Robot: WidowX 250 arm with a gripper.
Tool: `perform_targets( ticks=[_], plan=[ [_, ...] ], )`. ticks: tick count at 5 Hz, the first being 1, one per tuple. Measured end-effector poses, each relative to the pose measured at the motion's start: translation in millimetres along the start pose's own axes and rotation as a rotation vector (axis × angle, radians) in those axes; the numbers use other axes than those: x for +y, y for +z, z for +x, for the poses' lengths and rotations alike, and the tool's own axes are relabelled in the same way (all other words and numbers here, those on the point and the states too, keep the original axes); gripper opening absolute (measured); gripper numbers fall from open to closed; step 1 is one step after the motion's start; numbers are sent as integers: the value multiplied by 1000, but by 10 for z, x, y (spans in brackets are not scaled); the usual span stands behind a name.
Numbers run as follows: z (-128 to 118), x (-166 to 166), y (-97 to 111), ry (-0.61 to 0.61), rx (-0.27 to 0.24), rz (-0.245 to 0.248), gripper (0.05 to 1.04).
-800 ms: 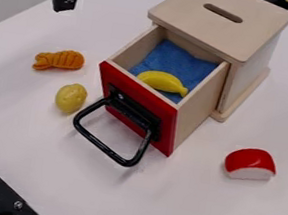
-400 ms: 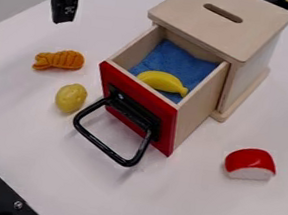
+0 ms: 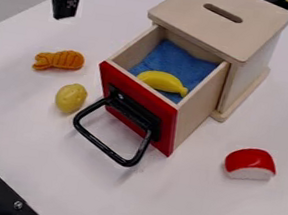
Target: Move the yellow object to the left side of the table
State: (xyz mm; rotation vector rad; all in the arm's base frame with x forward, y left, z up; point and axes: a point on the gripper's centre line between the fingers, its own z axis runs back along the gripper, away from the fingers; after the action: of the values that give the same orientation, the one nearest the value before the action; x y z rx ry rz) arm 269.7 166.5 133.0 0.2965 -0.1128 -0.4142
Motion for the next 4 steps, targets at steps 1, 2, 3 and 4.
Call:
perform_targets(
  ticks=[1, 2, 3, 4],
  plan=[
    [165, -264, 314, -60, -68, -19, 999],
    [343, -611, 473, -162, -114, -60, 999],
    [491, -905, 499, -265, -133, -87, 999],
    [627, -1109, 476, -345, -145, -107, 999]
  ],
)
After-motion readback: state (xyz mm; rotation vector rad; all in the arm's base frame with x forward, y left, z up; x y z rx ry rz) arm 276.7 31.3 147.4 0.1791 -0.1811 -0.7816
